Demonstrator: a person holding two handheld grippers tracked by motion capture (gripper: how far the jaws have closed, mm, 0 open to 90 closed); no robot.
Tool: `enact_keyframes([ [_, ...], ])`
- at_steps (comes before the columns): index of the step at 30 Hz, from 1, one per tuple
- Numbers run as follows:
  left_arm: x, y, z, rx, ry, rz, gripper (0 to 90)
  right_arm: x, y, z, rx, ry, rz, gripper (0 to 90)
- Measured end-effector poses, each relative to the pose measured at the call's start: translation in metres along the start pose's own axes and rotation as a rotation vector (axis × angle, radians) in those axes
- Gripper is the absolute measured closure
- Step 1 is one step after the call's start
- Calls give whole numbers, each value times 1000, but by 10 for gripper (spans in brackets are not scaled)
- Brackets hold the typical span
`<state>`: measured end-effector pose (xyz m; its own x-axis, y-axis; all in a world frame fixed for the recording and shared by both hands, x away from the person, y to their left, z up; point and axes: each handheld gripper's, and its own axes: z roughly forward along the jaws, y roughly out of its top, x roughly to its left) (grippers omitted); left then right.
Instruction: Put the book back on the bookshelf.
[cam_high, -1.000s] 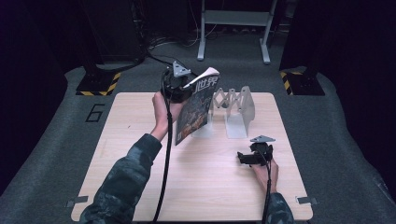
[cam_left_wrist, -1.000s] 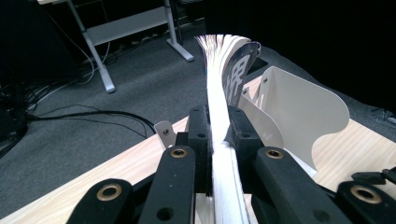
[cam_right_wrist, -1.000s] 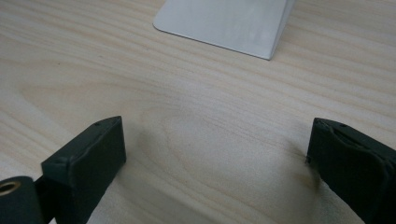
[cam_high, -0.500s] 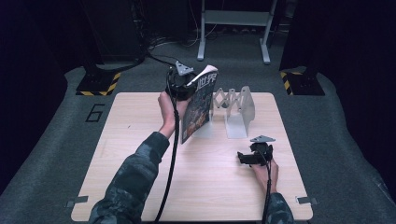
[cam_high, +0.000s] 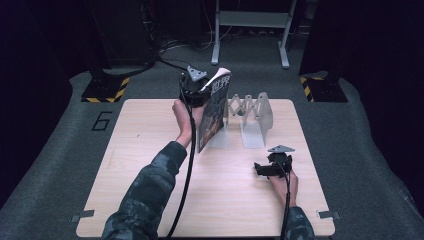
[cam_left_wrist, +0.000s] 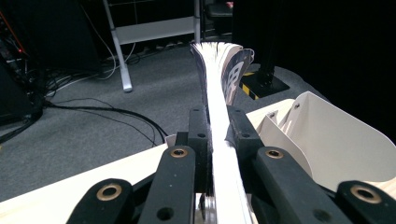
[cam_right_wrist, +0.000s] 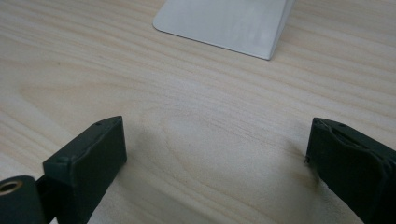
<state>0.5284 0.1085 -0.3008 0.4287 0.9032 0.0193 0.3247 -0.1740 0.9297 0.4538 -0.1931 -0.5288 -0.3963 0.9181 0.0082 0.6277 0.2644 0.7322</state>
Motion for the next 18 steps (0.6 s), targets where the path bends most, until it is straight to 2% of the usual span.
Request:
enact_keyframes([
  [5,0,0,5,-5,6,-11,826,0,0,0,-1,1,-5,46],
  [11,1,-1,11,-36,25,-30,826,0,0,0,2,0,-4,48],
  [13,2,-3,12,-52,32,-41,826,-1,0,0,0,12,-6,49],
  [15,3,-7,13,-62,35,-52,825,0,0,0,-2,2,-5,49],
  [18,5,-14,13,-60,31,-56,825,-1,0,0,-1,6,-14,50],
])
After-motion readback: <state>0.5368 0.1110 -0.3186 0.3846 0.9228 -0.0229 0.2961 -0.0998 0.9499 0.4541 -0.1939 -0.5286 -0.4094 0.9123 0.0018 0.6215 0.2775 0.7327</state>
